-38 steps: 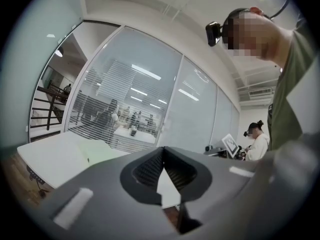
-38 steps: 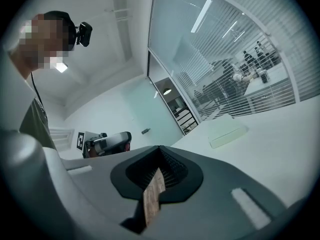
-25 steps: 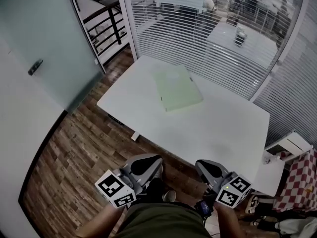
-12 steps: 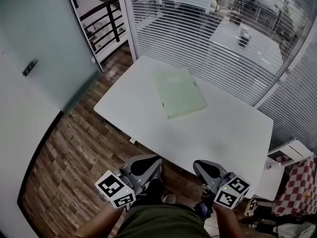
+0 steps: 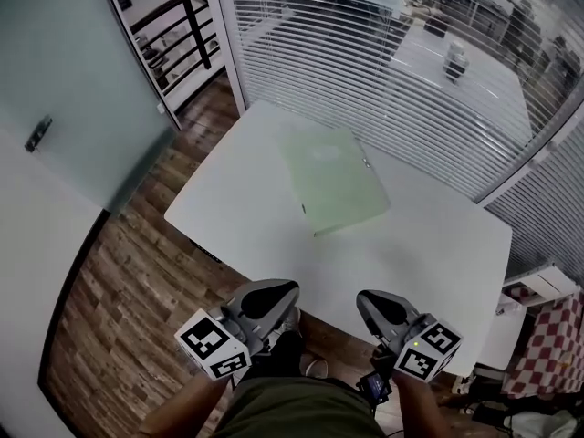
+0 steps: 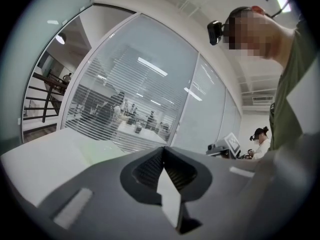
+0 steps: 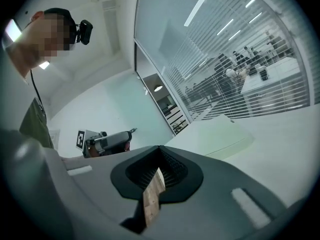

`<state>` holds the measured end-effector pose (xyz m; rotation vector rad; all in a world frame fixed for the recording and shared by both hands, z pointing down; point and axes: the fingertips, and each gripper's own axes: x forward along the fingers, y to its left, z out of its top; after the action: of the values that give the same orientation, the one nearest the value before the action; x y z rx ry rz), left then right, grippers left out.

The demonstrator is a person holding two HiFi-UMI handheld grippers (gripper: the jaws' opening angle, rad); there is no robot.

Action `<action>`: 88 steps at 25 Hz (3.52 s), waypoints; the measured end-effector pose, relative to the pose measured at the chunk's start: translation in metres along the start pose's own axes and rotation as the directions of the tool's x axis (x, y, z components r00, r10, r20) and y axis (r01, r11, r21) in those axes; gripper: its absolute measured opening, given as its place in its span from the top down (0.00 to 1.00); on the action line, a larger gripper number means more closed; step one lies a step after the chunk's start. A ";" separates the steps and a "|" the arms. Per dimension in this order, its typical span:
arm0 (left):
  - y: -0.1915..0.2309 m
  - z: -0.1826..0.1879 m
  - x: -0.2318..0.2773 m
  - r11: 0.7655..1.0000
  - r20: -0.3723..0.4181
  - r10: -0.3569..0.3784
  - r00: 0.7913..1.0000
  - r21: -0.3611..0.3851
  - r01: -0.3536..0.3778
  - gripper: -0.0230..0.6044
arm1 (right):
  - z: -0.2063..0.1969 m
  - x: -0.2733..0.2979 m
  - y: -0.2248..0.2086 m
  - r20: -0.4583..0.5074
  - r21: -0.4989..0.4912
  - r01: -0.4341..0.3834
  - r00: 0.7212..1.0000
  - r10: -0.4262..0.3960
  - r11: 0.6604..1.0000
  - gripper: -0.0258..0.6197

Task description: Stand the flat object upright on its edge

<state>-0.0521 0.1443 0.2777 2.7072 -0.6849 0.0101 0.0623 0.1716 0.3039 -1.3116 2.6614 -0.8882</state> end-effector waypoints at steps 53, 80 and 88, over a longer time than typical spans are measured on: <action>0.241 -0.030 0.144 0.980 -0.133 0.125 0.983 -0.137 -0.144 0.96 | 0.098 0.180 -0.201 -0.081 -0.095 0.141 0.986 -0.149 0.985 0.94; 0.327 -0.109 0.172 0.890 -0.203 0.230 0.952 -0.352 -0.290 0.85 | 0.075 0.233 -0.329 -0.243 -0.157 0.176 0.947 -0.211 0.972 0.85; 0.335 -0.127 0.185 0.875 -0.251 0.223 0.942 -0.374 -0.307 0.73 | 0.066 0.238 -0.364 -0.287 -0.142 0.176 0.934 -0.211 0.974 0.71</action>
<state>-0.0339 -0.1738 0.5243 2.1597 -0.8828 0.1857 0.1886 -0.2100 0.4835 -1.6088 2.8845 -1.0501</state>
